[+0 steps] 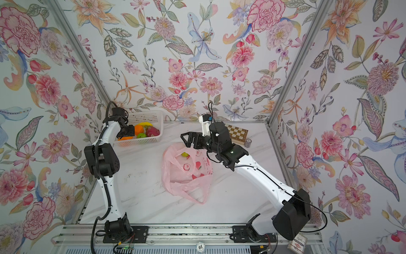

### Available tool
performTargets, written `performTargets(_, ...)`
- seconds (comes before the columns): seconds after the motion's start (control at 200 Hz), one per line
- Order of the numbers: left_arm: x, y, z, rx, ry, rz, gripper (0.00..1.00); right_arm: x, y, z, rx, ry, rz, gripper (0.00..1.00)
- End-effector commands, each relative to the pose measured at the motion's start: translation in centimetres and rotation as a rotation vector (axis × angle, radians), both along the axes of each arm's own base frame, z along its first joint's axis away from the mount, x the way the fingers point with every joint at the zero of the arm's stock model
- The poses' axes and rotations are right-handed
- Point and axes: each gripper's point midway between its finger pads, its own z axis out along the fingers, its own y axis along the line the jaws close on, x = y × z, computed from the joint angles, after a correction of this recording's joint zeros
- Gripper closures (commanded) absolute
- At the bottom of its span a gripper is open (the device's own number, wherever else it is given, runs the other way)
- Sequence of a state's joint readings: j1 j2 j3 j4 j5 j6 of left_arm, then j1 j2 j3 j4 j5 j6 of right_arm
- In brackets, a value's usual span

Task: Untie the knot of the plastic bag and take out the fruit
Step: Place the fruit in the basket.

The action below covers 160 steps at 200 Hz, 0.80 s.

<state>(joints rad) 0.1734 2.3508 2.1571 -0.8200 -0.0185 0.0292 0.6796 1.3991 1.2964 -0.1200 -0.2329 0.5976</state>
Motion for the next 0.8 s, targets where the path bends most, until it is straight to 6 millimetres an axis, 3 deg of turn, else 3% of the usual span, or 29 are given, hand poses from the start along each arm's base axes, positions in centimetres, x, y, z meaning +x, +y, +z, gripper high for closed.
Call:
performTargets(0.0,-1.1,0.8,-1.2,0.021,0.074,0.009,0.47,-0.1,-0.2,0.7,-0.017,-0.023,-0.01,0.01)
performTargets(0.165,-0.8,0.6,-2.1,-0.011,0.077,0.02,0.42,-0.3,-0.2,0.6,-0.022,-0.021,-0.014,0.01)
performTargets(0.255,-0.5,0.3,-1.7,-0.026,0.059,0.015,0.27,-0.5,-0.3,0.7,-0.023,-0.024,-0.017,0.01)
performTargets(0.345,-0.3,0.1,-0.8,-0.039,0.036,0.007,0.19,-0.6,-0.5,0.7,-0.025,-0.028,-0.025,0.01)
performTargets(0.53,-0.1,-0.4,2.7,-0.049,-0.047,0.003,0.14,-0.9,-0.9,0.7,-0.023,-0.031,-0.043,0.01)
performTargets(0.796,-1.2,-2.5,10.7,-0.117,-0.241,-0.017,0.13,-1.1,-1.7,0.2,-0.022,-0.026,-0.065,0.01)
